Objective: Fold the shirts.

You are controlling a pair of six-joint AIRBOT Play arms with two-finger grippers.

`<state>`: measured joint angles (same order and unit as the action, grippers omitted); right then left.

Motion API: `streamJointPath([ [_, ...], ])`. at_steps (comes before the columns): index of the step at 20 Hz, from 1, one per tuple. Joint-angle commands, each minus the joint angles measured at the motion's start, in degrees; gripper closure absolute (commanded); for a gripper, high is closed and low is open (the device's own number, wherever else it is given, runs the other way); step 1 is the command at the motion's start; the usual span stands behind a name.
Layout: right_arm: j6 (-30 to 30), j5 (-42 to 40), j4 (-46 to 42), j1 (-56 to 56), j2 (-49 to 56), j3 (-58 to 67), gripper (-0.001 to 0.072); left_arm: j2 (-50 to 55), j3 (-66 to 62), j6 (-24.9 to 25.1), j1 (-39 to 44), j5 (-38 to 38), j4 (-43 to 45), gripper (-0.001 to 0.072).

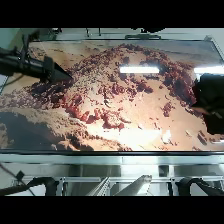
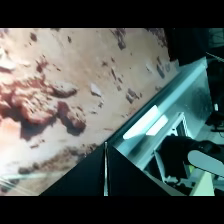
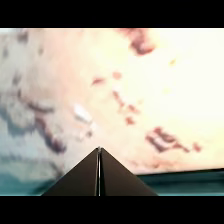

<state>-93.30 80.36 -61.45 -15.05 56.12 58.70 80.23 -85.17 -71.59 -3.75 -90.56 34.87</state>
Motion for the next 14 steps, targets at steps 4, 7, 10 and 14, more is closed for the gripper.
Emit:
streamJointPath([
  [4, 1.8, -7.0, 9.3, 22.1, -20.3, -30.4, 0.0695, -29.0, 44.3, 0.1, 14.3, 14.3, 0.0, 0.0691],
  [7, 2.6, -9.5, 11.3, 24.1, -21.0, -33.0, 0.0696, -36.4, 54.4, -0.1, 15.7, 16.3, -0.1, 0.0692],
  [10, 3.6, -11.2, 11.9, 24.1, -21.0, -33.0, 0.0695, -41.0, 57.2, -0.6, 15.7, 17.6, -0.1, 0.0691],
  [14, 3.5, -10.5, 14.6, 24.1, -21.0, -33.0, 0.0695, -44.0, 57.2, -0.9, 15.7, 17.3, -0.1, 0.0691],
])
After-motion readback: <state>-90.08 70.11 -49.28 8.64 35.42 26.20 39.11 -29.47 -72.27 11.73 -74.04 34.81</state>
